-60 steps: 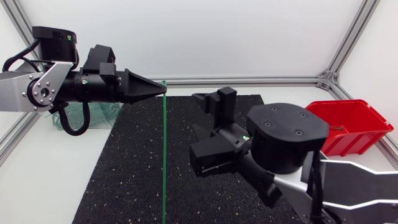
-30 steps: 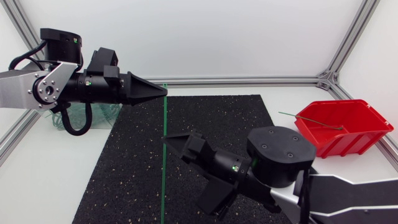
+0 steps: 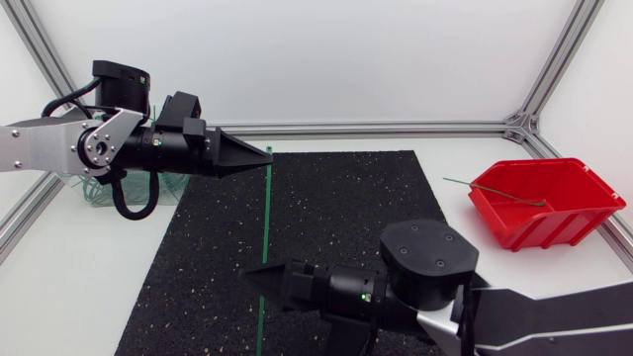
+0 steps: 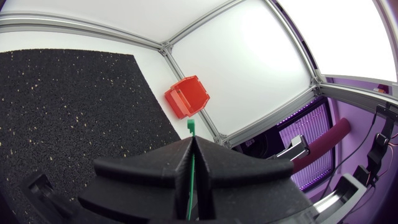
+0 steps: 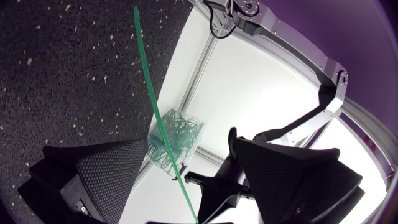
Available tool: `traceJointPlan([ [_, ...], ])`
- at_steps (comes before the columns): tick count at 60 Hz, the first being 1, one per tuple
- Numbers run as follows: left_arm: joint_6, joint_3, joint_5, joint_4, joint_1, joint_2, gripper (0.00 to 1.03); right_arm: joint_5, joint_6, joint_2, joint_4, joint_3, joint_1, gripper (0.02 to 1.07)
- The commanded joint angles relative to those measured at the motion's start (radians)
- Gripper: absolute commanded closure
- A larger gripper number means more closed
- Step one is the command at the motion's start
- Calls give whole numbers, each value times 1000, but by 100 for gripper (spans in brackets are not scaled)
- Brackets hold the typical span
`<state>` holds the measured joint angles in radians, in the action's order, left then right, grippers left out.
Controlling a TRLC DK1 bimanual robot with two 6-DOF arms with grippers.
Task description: Take a green cable tie from the red box, thread the tail through the head to close it, then place it in the transparent bin on the left.
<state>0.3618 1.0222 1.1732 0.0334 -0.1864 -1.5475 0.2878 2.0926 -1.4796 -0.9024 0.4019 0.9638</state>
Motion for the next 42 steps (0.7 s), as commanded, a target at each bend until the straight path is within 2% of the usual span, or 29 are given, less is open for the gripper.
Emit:
traceJointPlan([
  [1, -20, 27, 6, 5, -4, -16, 100, 1, 29, -31, -20, -17, 29, 6],
  [24, -23, 35, 6, 7, 4, -31, 100, 8, 27, -71, -32, -71, 96, 14],
  [27, -23, 35, 6, 7, 7, -31, 100, 8, 27, -73, -35, -81, 99, 20],
  [33, -23, 35, 6, 11, 7, -33, 100, 13, 24, -87, -43, -89, 99, 21],
  [42, -23, 41, 5, 16, -1, -33, 100, 36, 26, -111, -66, -97, 107, 33],
])
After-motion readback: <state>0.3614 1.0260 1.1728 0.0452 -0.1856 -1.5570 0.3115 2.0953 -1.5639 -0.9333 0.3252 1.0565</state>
